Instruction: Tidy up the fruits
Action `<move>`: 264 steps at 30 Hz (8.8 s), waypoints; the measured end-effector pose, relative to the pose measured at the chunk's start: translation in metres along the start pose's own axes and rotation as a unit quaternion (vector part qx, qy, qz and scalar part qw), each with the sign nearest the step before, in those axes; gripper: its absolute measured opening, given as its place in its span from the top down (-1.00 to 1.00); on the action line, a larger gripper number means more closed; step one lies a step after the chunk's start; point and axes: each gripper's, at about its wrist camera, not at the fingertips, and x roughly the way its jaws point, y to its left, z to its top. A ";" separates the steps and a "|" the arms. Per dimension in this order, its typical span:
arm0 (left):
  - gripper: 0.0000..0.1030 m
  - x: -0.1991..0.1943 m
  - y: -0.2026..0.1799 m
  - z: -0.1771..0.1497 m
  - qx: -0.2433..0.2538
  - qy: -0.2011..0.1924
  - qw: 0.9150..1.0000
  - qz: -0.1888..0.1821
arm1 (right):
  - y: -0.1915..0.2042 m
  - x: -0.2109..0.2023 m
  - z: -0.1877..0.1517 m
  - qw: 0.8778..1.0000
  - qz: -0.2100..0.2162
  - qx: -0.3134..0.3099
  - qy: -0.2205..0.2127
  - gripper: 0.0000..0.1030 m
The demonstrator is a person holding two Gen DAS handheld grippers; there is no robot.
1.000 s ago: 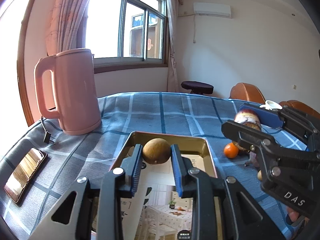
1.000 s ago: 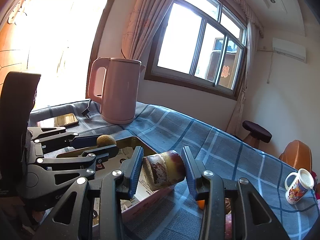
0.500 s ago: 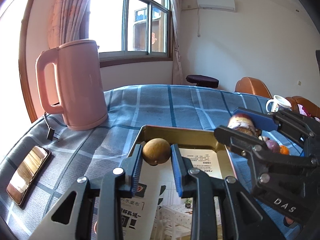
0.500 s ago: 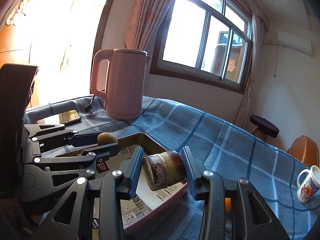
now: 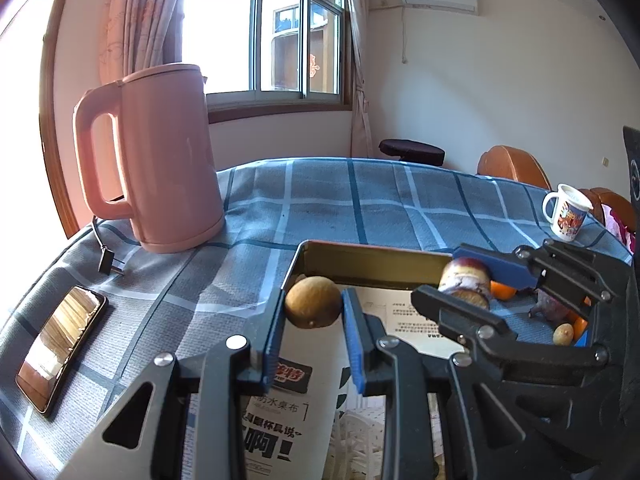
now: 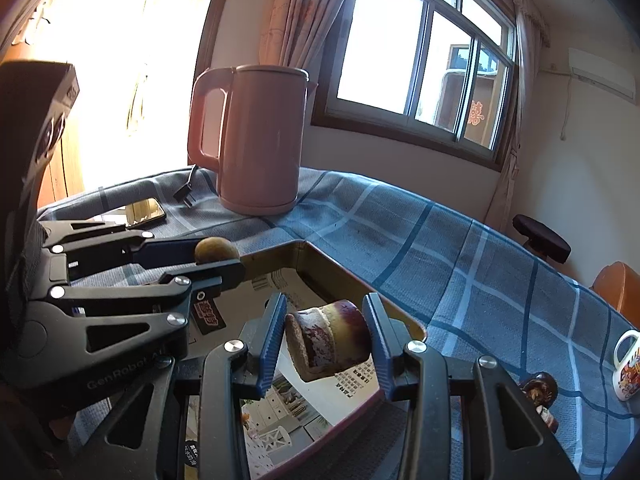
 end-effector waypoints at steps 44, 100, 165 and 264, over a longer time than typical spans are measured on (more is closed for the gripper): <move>-0.48 -0.020 -0.133 -0.012 0.082 0.005 0.989 -0.127 | -0.124 -0.114 -0.099 0.960 -0.197 0.191 0.061 -0.43; 0.44 0.036 -0.216 -0.021 0.118 0.165 0.946 -0.251 | -0.154 -0.118 -0.100 0.961 -0.174 0.212 0.041 0.20; 0.44 -0.019 -0.188 -0.009 0.085 -0.004 0.977 -0.195 | -0.130 -0.149 -0.094 0.971 -0.164 0.160 -0.059 0.20; 0.44 -0.046 -0.118 -0.006 0.049 -0.106 0.989 -0.091 | -0.076 -0.129 -0.055 0.986 -0.107 0.064 -0.107 0.20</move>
